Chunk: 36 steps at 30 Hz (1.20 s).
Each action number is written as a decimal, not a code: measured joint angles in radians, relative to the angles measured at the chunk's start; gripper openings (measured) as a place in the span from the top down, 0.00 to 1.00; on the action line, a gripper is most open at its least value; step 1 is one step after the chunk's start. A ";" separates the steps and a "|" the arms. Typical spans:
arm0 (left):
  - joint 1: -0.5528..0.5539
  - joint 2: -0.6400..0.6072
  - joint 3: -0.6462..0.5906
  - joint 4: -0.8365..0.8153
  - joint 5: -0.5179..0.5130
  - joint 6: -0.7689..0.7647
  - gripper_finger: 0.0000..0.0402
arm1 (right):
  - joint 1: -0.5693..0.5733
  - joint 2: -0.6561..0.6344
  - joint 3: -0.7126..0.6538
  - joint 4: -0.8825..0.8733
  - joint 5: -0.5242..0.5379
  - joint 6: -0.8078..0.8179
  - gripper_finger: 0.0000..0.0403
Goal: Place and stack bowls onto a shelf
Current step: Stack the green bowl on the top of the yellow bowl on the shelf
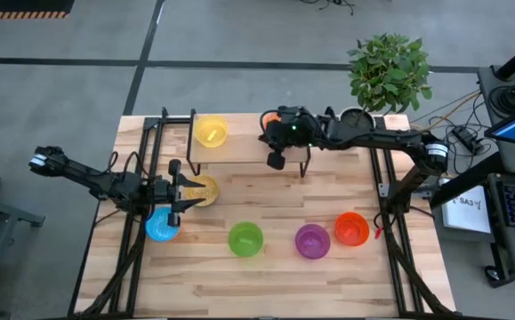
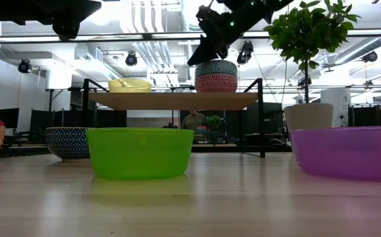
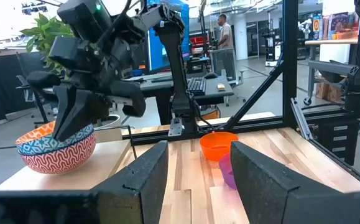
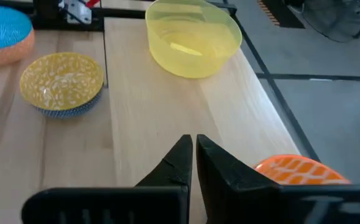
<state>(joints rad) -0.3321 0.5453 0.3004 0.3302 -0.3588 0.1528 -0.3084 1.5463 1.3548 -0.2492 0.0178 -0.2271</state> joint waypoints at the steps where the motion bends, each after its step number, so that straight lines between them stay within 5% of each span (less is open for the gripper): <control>1: 0.000 0.000 0.000 0.000 0.000 0.000 0.61 | 0.000 0.000 -0.012 0.019 0.000 0.009 0.97; 13: 0.000 0.004 0.000 0.020 -0.002 -0.011 0.61 | 0.145 -0.173 -0.083 0.060 0.000 0.044 0.97; 21: 0.000 0.047 0.000 0.100 -0.119 -0.120 0.63 | 0.360 -0.410 -0.371 0.181 0.005 0.061 0.97; 32: -0.001 0.278 0.003 0.219 -0.103 -0.539 0.70 | 0.507 -0.615 -0.765 0.423 0.008 0.131 0.97; 36: -0.001 0.375 0.083 0.065 -0.059 -0.796 0.72 | 0.507 -0.638 -0.836 0.498 0.009 0.125 0.97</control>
<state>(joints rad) -0.3332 0.9199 0.3833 0.3954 -0.4179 -0.6436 0.1985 0.9079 0.5190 0.2492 0.0272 -0.1021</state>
